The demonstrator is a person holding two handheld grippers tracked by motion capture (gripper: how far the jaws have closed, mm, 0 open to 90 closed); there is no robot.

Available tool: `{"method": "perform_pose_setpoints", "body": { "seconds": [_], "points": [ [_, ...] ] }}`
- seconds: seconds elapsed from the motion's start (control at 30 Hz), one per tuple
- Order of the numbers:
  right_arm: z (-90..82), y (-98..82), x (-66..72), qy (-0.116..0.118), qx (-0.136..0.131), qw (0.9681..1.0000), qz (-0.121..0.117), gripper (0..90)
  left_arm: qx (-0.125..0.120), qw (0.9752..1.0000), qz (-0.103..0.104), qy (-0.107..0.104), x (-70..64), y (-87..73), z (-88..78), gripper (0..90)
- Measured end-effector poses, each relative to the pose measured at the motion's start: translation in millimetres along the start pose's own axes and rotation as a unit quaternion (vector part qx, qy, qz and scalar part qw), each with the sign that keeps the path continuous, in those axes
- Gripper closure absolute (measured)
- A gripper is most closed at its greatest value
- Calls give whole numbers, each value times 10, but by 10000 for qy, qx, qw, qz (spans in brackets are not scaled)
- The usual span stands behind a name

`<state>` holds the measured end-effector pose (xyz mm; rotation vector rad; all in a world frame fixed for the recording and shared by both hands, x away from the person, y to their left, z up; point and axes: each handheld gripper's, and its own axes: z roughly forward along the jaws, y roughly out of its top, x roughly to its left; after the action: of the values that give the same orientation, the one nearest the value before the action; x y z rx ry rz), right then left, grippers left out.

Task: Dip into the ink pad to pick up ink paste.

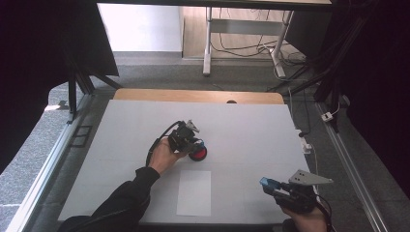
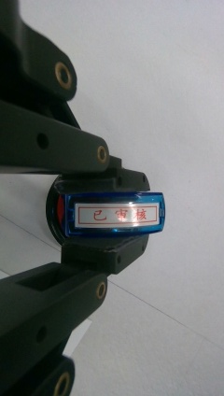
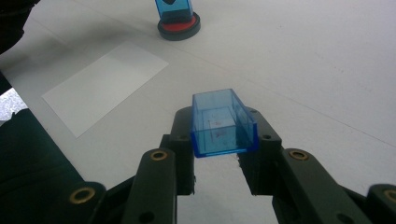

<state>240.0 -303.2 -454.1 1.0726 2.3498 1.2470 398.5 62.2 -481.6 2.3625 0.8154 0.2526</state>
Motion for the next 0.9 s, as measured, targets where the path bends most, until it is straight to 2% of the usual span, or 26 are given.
{"method": "perform_pose_setpoints", "body": {
  "seconds": [0.2, 0.27, 0.47, 0.7, 0.77, 0.9],
  "points": [
    [4, 1, 2, 3, 15, 10000, -6, 686, 54, 9998, 96, 173, -65, 17, 8, 707],
    [5, 1, 3, 9, 13, 10000, -10, 687, 58, 9998, 83, 168, -64, 19, 9, 707],
    [5, 1, 2, 20, 14, 10000, -14, 687, -82, 9995, -243, -178, 67, -29, 6, 707],
    [3, -1, 0, 37, 10, 10000, -10, 686, -205, 9967, -592, -507, 192, -80, 8, 706],
    [2, -1, 1, 30, 14, 10000, -11, 686, -219, 9973, -535, -453, 173, -82, 8, 706],
    [2, -1, 1, 31, 14, 10000, -13, 686, -110, 9997, -195, -86, 36, -40, 6, 706]
  ]
}}
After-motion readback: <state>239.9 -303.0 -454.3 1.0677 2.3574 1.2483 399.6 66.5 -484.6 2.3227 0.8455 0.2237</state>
